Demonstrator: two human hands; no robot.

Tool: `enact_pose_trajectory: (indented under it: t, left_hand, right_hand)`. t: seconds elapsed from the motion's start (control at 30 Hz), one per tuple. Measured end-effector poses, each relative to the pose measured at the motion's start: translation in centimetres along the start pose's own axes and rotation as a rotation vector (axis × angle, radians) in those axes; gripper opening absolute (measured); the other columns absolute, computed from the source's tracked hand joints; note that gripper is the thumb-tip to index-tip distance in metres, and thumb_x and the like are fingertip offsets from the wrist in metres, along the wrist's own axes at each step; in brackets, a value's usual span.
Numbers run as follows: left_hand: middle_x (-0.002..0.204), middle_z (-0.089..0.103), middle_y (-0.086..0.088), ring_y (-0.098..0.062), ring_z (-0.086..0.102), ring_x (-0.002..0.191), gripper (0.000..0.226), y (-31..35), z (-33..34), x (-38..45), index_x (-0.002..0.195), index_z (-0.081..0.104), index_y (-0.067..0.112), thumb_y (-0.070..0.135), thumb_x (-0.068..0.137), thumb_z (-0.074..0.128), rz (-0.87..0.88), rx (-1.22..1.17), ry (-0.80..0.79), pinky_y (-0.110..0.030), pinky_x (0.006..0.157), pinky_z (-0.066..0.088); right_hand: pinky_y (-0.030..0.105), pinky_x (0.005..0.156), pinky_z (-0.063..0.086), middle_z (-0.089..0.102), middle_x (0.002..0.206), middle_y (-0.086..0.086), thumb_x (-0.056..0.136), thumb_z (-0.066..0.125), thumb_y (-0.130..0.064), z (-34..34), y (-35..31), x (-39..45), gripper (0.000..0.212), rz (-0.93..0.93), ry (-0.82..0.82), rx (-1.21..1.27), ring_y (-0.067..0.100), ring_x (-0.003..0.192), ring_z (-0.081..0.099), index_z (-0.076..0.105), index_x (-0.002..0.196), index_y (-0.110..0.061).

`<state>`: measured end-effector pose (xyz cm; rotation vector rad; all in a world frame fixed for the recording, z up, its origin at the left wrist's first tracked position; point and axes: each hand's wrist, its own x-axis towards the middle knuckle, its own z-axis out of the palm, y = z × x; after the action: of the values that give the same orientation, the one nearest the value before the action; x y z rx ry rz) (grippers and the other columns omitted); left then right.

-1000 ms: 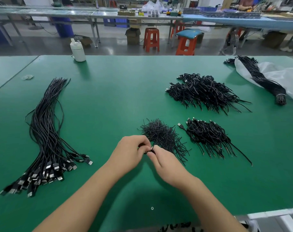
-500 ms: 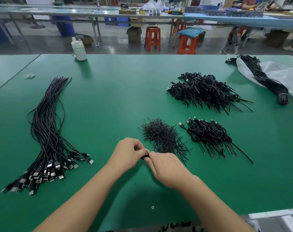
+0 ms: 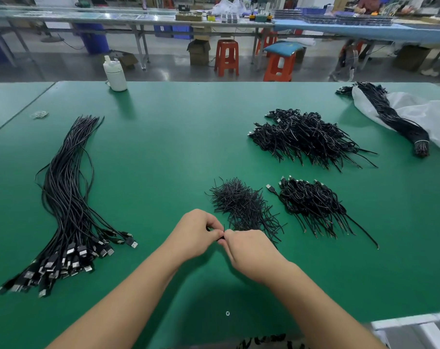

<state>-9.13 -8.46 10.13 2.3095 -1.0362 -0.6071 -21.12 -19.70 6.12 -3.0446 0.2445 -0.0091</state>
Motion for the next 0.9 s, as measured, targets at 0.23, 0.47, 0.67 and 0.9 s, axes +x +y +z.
enact_pose_trajectory:
  t: [0.23, 0.47, 0.67, 0.9]
  left_hand:
    - [0.095, 0.072, 0.004, -0.018, 0.063, 0.094, 0.008, -0.3, 0.4, 0.1, 0.09, 0.068, 0.024, 0.024, 0.092, 0.06, 0.148, 0.203, -0.008, -0.03, 0.088, 0.046]
    - [0.08, 0.064, 0.007, -0.017, 0.058, 0.078, 0.014, -1.2, 0.6, 0.6, 0.079, 0.055, 0.028, 0.025, 0.093, 0.056, 0.097, 0.228, -0.046, -0.028, 0.07, 0.044]
    - [0.07, 0.069, -0.01, -0.017, 0.047, 0.059, 0.018, -1.3, 0.0, 0.8, 0.079, 0.068, 0.009, 0.01, 0.095, 0.061, -0.305, -0.791, -0.048, -0.021, 0.051, 0.037]
    - [0.069, 0.068, -0.012, -0.012, 0.061, 0.053, 0.012, -0.2, -0.7, 0.3, 0.084, 0.064, 0.004, 0.004, 0.094, 0.058, -0.201, -1.058, -0.209, -0.022, 0.053, 0.042]
  right_hand:
    - [0.037, 0.063, 0.033, 0.066, 0.1, 0.005, 0.106, 0.026, -0.045, 0.1, 0.4, 0.1, 0.039, -0.013, -0.009, -0.038, 0.031, 0.084, 0.065, 0.052, 0.108, -0.016]
    - [0.038, 0.078, 0.044, 0.063, 0.1, -0.001, 0.09, 0.062, -0.046, -1.5, 1.1, 0.1, 0.029, -0.104, 0.277, -0.056, 0.024, 0.096, 0.056, 0.064, 0.097, -0.018]
    - [0.034, 0.096, 0.047, 0.064, 0.124, -0.003, 0.084, 0.076, -0.022, -2.0, 1.7, -0.4, 0.039, -0.113, 0.404, 0.175, 0.021, 0.109, 0.057, 0.067, 0.122, -0.02]
    - [0.024, 0.094, 0.045, 0.07, 0.111, -0.005, 0.088, 0.07, -0.017, -3.5, 1.4, -0.2, 0.017, -0.024, 0.51, 0.404, 0.016, 0.104, 0.061, 0.071, 0.104, -0.016]
